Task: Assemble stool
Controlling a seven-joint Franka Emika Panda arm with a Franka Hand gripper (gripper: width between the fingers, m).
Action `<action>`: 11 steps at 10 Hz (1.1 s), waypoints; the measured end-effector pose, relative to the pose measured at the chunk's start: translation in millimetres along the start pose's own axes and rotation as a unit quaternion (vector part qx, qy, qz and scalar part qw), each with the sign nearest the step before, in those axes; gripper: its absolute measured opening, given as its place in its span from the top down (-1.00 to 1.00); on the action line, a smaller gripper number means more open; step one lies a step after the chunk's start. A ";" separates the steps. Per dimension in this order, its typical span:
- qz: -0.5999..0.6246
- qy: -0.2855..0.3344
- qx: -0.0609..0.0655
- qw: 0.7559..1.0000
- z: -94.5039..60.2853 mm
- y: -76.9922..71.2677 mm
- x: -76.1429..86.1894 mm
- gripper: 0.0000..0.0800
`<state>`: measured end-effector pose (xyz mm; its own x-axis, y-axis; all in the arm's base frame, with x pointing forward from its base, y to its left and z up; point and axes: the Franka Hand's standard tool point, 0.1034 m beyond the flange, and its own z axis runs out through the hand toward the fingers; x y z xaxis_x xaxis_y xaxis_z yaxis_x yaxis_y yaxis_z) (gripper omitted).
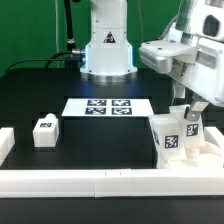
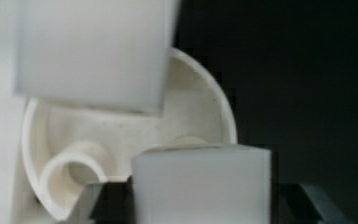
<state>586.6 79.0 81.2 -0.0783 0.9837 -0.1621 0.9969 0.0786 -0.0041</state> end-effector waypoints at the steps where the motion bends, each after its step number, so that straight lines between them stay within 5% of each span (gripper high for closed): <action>1: 0.041 -0.001 0.003 0.999 0.7 -1.6 -0.1 0.17; 8: 0.320 -0.004 0.019 0.947 0.6 -12.5 4.6 0.16; 11: 0.492 0.004 0.036 0.870 0.1 -16.0 8.9 0.16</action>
Offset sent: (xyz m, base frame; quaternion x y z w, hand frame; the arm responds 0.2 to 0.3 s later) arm -0.0053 0.0001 -0.0087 0.0048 0.0241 0.2458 0.9690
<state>570.0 86.5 79.7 0.8141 0.5693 -0.1145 0.5783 -0.8128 0.0700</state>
